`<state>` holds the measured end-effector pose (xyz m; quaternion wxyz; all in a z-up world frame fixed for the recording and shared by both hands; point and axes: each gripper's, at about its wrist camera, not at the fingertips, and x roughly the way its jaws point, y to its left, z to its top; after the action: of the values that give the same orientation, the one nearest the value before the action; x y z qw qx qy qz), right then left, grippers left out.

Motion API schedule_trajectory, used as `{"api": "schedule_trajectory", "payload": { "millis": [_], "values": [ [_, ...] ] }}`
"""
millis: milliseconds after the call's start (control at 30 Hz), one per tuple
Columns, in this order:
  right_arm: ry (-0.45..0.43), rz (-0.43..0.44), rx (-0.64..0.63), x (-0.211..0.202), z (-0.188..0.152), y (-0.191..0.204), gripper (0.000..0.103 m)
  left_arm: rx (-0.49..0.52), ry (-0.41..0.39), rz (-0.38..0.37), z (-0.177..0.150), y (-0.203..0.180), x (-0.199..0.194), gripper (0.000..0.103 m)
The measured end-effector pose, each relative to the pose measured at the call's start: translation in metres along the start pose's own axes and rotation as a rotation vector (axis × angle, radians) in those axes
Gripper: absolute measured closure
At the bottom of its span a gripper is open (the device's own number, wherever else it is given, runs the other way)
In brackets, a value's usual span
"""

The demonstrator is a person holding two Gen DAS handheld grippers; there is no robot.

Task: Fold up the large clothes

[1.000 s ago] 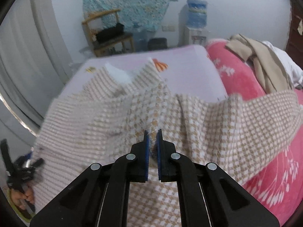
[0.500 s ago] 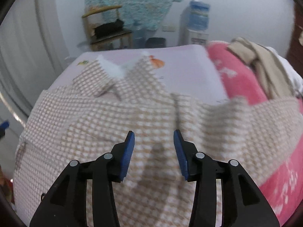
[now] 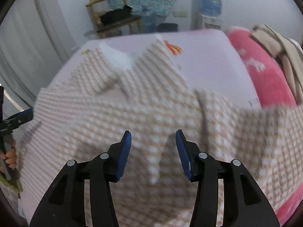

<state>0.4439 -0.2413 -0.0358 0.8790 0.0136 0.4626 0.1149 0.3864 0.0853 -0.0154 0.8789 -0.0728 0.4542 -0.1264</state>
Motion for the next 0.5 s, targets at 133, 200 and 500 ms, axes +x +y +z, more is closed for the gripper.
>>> {"api": "schedule_trajectory", "payload": {
  "millis": [133,200,500],
  "values": [
    [-0.008,-0.003,-0.028,0.018,0.012,0.019,0.041,0.0,0.016,0.004,0.022,-0.006,0.024,0.006],
    [0.014,-0.046,-0.042,0.033,0.012,0.023,0.039,-0.038,0.076,0.044,0.024,0.004,0.048,0.006],
    [-0.039,-0.022,-0.095,-0.009,-0.012,0.045,0.036,0.05,-0.003,0.025,0.002,-0.022,-0.001,0.006]
  ]
}}
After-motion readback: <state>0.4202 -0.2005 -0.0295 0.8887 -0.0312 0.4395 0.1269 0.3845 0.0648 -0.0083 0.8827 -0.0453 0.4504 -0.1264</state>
